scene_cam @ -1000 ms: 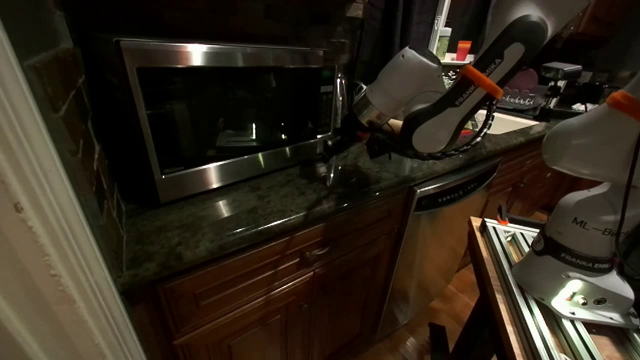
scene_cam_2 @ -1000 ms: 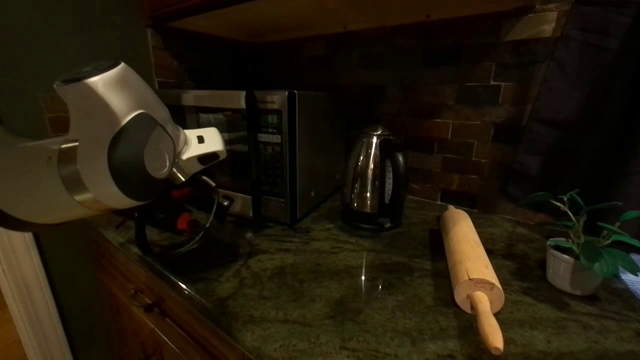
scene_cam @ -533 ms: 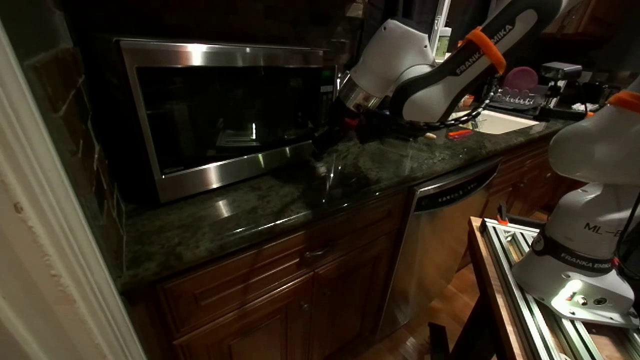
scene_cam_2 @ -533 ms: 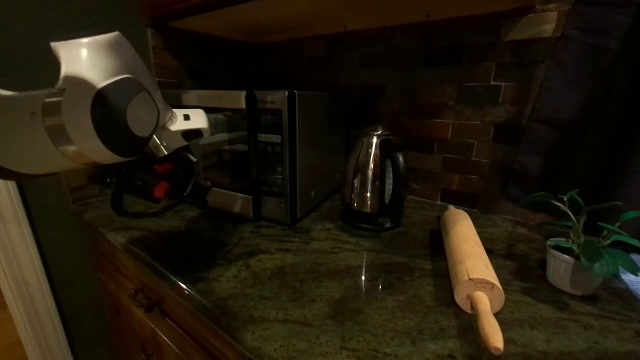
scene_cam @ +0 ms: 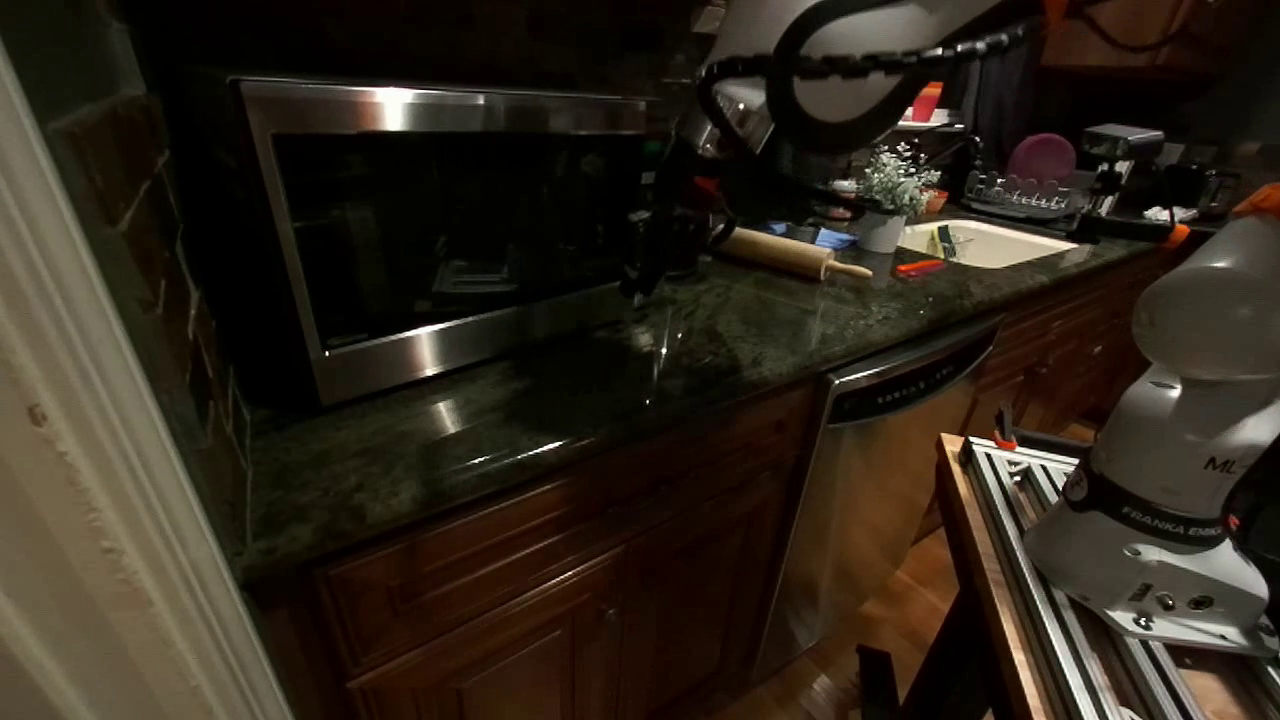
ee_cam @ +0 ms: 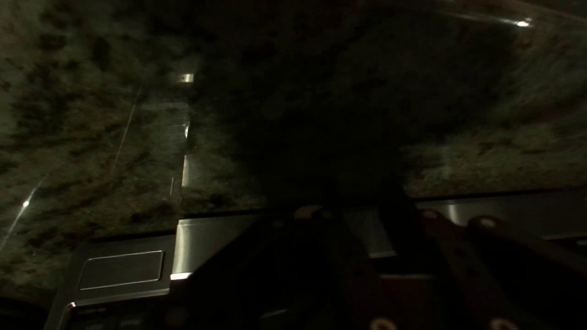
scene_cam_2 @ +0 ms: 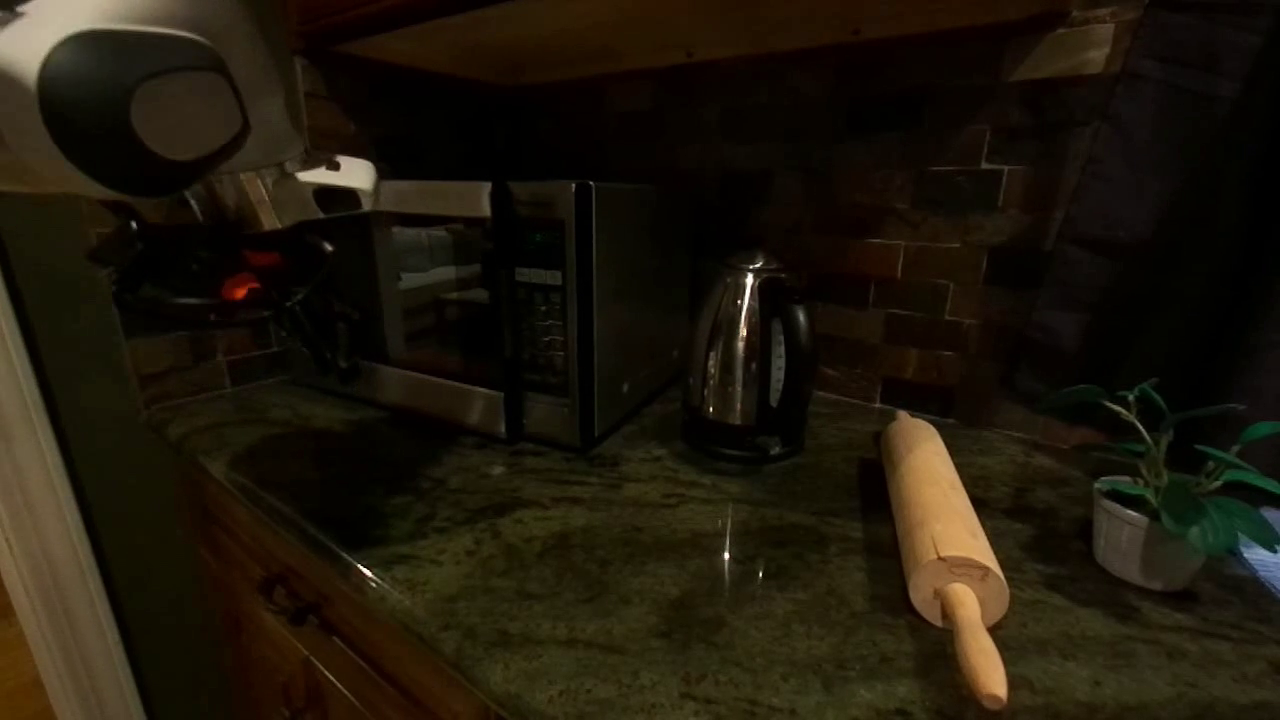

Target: Open the microwave door.

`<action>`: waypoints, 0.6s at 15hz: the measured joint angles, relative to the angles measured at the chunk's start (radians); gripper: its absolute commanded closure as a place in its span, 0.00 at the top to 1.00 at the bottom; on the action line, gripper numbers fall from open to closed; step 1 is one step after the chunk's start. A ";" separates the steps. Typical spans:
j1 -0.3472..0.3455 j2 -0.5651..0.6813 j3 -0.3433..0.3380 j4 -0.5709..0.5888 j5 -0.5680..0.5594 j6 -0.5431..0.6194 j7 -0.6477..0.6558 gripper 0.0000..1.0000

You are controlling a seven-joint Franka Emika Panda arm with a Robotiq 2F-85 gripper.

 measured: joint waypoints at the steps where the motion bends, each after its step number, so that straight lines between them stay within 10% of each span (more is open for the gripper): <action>1: 0.054 -0.039 -0.064 0.003 0.028 -0.065 -0.022 0.69; 5: 0.317 -0.178 -0.382 0.001 0.003 -0.358 -0.045 0.99; 9: 0.582 -0.260 -0.683 -0.010 -0.084 -0.614 -0.131 1.00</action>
